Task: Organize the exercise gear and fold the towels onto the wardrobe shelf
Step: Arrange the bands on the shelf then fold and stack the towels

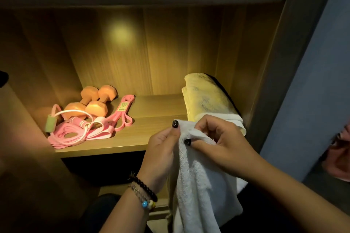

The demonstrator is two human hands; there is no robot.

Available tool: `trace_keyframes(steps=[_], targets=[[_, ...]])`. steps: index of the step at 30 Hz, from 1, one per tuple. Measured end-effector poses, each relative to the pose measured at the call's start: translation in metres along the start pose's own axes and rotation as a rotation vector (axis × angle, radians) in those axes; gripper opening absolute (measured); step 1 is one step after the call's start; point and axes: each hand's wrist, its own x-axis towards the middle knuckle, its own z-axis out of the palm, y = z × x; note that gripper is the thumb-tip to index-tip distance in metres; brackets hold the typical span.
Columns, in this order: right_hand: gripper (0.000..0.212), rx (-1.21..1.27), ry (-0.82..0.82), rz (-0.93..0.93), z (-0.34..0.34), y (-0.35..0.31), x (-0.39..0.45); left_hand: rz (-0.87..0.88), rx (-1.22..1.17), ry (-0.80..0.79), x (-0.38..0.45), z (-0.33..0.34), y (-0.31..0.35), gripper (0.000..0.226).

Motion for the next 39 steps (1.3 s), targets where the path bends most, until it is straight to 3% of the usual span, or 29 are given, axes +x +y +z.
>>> trace_keyframes(steps=[8, 14, 21, 25, 28, 32, 36, 39], targets=[[0.019, 0.01, 0.179, 0.12, 0.003, 0.014, 0.0, 0.038, -0.026, -0.239, -0.013, -0.01, -0.014, 0.029], [0.022, 0.194, 0.111, 0.138, 0.008, 0.02, -0.004, 0.069, -0.063, -0.102, 0.0, -0.014, -0.017, 0.026], [0.022, 0.024, -0.178, 0.06, 0.038, 0.048, -0.042, 0.094, -0.021, 0.15, 0.039, -0.019, 0.007, 0.024], [0.037, -0.135, -0.294, 0.026, 0.026, 0.06, -0.04, 0.121, 0.087, 0.176, 0.062, -0.026, 0.027, 0.026], [0.038, -0.408, -0.425, -0.081, 0.002, 0.062, -0.028, 0.139, 0.109, 0.198, 0.074, -0.028, 0.039, 0.026], [0.025, -0.833, -0.555, -0.385, -0.025, 0.055, -0.014, 0.099, 0.121, 0.262, 0.091, -0.044, 0.043, 0.021], [0.032, -0.764, -0.604, -0.479, -0.034, 0.018, -0.015, 0.07, 0.213, 0.391, 0.111, -0.069, 0.034, 0.019], [0.03, -0.769, -0.752, -0.469, -0.035, 0.012, -0.021, 0.083, 0.298, 0.388, 0.115, -0.072, 0.033, 0.017]])
